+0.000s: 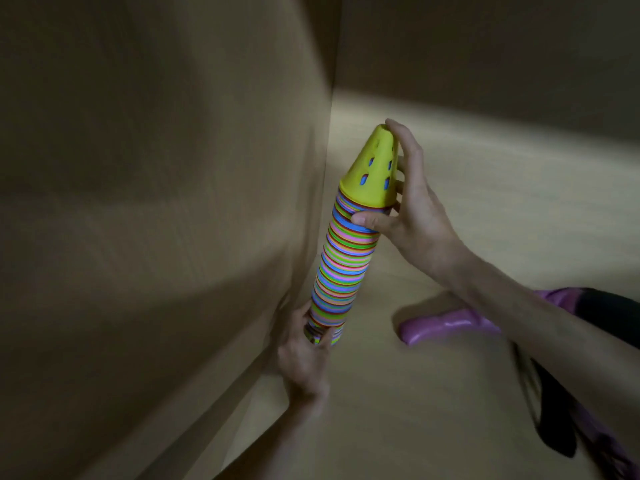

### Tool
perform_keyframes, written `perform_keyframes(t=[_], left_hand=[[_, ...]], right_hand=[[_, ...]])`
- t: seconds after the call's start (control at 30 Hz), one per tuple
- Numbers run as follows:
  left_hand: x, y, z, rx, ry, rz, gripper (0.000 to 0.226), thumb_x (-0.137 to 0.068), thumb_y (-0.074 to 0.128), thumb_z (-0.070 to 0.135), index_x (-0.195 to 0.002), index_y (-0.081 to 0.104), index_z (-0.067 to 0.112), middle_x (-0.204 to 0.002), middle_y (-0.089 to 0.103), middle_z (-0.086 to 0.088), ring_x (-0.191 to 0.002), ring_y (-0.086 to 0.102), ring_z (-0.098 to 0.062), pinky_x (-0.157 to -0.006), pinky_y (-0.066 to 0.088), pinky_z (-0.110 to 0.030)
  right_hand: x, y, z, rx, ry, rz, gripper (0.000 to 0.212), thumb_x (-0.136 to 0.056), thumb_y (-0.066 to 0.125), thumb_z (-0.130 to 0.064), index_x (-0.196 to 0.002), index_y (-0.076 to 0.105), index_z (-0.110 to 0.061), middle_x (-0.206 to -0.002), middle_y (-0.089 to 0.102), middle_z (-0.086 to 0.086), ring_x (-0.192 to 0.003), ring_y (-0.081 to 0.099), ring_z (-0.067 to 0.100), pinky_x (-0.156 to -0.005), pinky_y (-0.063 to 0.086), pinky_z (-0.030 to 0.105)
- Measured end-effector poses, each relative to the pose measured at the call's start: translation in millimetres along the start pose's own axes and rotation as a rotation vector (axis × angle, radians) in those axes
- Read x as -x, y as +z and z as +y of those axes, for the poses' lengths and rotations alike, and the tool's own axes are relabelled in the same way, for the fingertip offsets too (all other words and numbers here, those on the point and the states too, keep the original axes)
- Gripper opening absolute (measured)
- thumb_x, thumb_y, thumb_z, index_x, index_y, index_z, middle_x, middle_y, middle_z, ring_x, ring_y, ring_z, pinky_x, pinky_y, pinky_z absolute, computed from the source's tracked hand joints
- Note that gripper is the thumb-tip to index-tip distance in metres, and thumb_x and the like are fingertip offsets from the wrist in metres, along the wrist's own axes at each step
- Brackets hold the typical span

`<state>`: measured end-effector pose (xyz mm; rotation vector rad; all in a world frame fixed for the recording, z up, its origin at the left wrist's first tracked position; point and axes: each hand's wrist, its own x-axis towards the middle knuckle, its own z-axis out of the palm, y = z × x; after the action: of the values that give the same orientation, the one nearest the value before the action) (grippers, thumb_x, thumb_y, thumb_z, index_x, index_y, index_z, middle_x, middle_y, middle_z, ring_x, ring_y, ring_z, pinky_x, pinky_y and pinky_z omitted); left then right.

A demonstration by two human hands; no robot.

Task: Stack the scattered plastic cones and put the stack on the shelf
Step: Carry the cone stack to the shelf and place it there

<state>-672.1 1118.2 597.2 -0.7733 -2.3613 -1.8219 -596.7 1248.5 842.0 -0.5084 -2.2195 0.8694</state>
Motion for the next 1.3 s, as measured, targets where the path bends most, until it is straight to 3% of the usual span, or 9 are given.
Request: perform_keyframes(t=[0.23, 0.4, 0.5, 0.7, 0.8, 0.9, 1.0, 1.2, 1.3], left_hand=[[-37.8, 45.1, -5.0, 0.074, -0.127, -0.003, 0.052, -0.068, 0.057, 0.059, -0.115, 0.062, 0.035, -0.090, 0.079, 0.000, -0.079, 0.076, -0.029, -0.070, 0.060, -0.044], [-57.2, 66.6, -29.0, 0.188, -0.168, -0.345, 0.083, -0.074, 0.066, 0.046, -0.147, 0.032, 0.063, -0.147, 0.058, 0.010, -0.131, 0.060, -0.017, -0.108, 0.050, -0.050], [-78.0, 71.5, -28.5, 0.281, -0.184, -0.494, 0.093, -0.072, 0.069, 0.035, -0.152, 0.026, 0.054, -0.158, 0.045, 0.006, -0.141, 0.049, -0.015, -0.119, 0.039, -0.049], [-88.7, 79.5, -12.0, 0.203, -0.186, -0.556, 0.095, -0.079, 0.070, 0.027, -0.157, 0.019, 0.040, -0.162, 0.034, 0.006, -0.147, 0.040, -0.015, -0.124, 0.029, -0.039], [-71.0, 78.6, 8.3, 0.072, -0.145, -0.434, 0.085, -0.091, 0.066, 0.010, -0.162, 0.022, 0.022, -0.155, 0.046, 0.002, -0.140, 0.048, -0.015, -0.113, 0.035, -0.024], [-67.4, 81.5, 15.4, 0.083, -0.227, -0.454, 0.083, -0.084, 0.053, 0.028, -0.161, 0.022, 0.036, -0.143, 0.061, 0.000, -0.130, 0.060, -0.015, -0.107, 0.046, -0.030], [-69.8, 84.3, 8.6, 0.100, -0.261, -0.537, 0.088, -0.081, 0.052, 0.025, -0.153, 0.010, 0.052, -0.153, 0.051, 0.000, -0.138, 0.052, -0.017, -0.114, 0.042, -0.040], [-75.7, 77.5, 4.9, 0.068, -0.245, -0.592, 0.095, -0.091, 0.059, -0.002, -0.158, 0.009, 0.044, -0.157, 0.046, -0.002, -0.134, 0.053, -0.033, -0.104, 0.045, -0.039], [-79.9, 70.6, 11.1, 0.071, -0.267, -0.602, 0.093, -0.092, 0.062, 0.002, -0.161, 0.011, 0.036, -0.157, 0.041, 0.007, -0.139, 0.048, -0.013, -0.107, 0.040, -0.025]], right_hand=[[-41.6, 18.0, 18.7, 0.069, -0.176, -0.076, 0.105, -0.072, 0.080, -0.004, -0.155, 0.020, -0.026, -0.148, 0.035, -0.010, -0.129, 0.046, 0.010, -0.112, 0.042, 0.034], [-71.4, 24.0, 41.1, 0.077, -0.207, 0.015, 0.105, -0.068, 0.080, -0.005, -0.156, 0.024, -0.015, -0.147, 0.037, -0.004, -0.136, 0.042, 0.015, -0.117, 0.035, 0.032], [-85.6, 24.8, 55.0, 0.108, -0.225, 0.039, 0.106, -0.069, 0.082, -0.008, -0.156, 0.022, -0.012, -0.152, 0.037, 0.004, -0.141, 0.039, 0.020, -0.120, 0.032, 0.038], [-108.8, 25.4, 73.2, 0.144, -0.251, 0.031, 0.107, -0.075, 0.086, -0.016, -0.157, 0.019, -0.008, -0.156, 0.032, 0.000, -0.143, 0.033, 0.018, -0.122, 0.027, 0.034], [-108.1, 24.9, 70.8, 0.218, -0.195, 0.050, 0.104, -0.077, 0.084, -0.024, -0.159, 0.019, -0.021, -0.140, 0.037, -0.015, -0.113, 0.035, 0.014, -0.103, 0.032, 0.029], [-105.3, 24.1, 67.9, 0.235, -0.193, 0.070, 0.102, -0.080, 0.084, -0.032, -0.158, 0.019, -0.025, -0.134, 0.038, -0.021, -0.099, 0.034, 0.010, -0.095, 0.034, 0.032], [-103.2, 21.6, 68.6, 0.221, -0.195, 0.077, 0.103, -0.076, 0.086, -0.025, -0.157, 0.022, -0.018, -0.135, 0.036, -0.026, -0.103, 0.033, -0.020, -0.100, 0.036, 0.041], [-105.7, 19.9, 64.1, 0.212, -0.136, 0.045, 0.108, -0.069, 0.086, -0.026, -0.156, 0.023, -0.020, -0.142, 0.040, -0.016, -0.121, 0.037, 0.002, -0.113, 0.024, 0.041], [-103.5, 20.3, 58.6, 0.217, -0.124, 0.024, 0.107, -0.072, 0.084, -0.020, -0.158, 0.020, -0.021, -0.145, 0.038, -0.017, -0.124, 0.037, 0.006, -0.115, 0.022, 0.041]])
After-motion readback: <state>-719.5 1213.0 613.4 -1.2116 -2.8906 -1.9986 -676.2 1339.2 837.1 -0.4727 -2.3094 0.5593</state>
